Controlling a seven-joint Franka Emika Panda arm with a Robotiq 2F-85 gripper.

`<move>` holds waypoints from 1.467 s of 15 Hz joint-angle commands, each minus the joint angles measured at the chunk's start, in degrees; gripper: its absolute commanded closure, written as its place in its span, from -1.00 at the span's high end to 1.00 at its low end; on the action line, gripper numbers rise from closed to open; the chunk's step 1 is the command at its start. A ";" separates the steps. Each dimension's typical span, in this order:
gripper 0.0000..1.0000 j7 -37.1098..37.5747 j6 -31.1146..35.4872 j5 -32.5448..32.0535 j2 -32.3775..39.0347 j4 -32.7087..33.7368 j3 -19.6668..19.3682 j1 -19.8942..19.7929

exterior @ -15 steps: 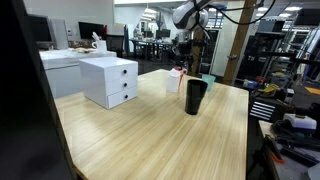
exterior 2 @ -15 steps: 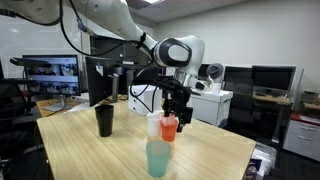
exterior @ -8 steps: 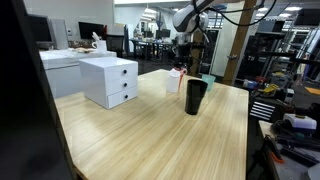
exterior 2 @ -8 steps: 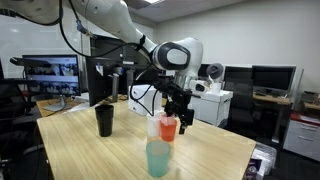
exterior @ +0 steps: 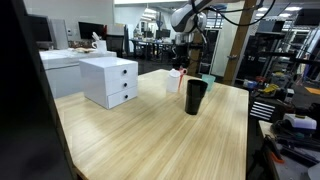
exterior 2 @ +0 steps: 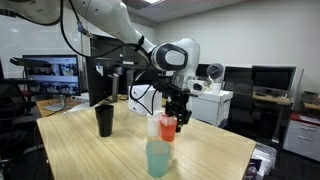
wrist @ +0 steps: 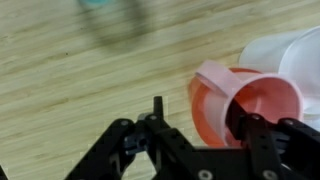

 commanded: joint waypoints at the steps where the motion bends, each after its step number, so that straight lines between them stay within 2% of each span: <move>1: -0.36 1.21 0.62 1.27 -1.62 -2.69 -0.04 -0.24; 5: -0.92 1.93 0.66 1.62 -1.69 -2.98 -0.16 -0.39; 7: -0.95 2.10 0.67 1.70 -1.76 -3.03 -0.15 -0.33; 9: -0.89 1.77 0.67 1.75 -2.45 -3.48 -0.21 -0.14; 13: -0.89 1.49 -0.94 0.41 -5.25 -4.96 -0.65 0.65; 22: -0.89 1.88 -1.37 0.87 -17.04 -12.22 -3.34 0.12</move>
